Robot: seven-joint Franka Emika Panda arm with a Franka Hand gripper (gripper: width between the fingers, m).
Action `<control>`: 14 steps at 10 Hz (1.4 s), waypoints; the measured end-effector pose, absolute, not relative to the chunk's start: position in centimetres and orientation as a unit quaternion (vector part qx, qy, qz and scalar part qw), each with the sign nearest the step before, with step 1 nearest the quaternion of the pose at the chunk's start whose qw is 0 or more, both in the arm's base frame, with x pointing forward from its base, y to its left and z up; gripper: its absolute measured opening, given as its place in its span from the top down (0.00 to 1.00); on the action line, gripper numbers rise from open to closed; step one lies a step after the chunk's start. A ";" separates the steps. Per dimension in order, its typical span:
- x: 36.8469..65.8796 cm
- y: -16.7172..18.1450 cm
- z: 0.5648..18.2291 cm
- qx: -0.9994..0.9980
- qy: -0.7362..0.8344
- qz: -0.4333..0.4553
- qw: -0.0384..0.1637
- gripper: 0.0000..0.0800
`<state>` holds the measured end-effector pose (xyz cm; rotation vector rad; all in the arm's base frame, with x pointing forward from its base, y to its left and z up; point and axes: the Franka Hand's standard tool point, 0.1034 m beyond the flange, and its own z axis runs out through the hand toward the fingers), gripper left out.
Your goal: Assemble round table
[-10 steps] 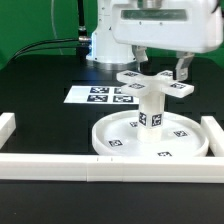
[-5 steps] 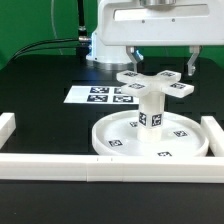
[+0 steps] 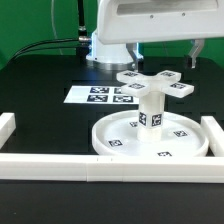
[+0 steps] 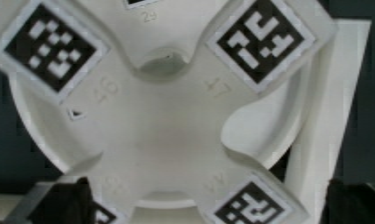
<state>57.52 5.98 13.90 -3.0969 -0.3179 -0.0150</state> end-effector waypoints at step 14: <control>57.9 4.3 13.2 -0.774 -0.633 0.005 -0.007 0.19</control>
Offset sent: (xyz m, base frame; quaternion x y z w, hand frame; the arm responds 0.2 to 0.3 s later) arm 0.0000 0.0000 0.0000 0.0000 0.0000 -0.1296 0.9916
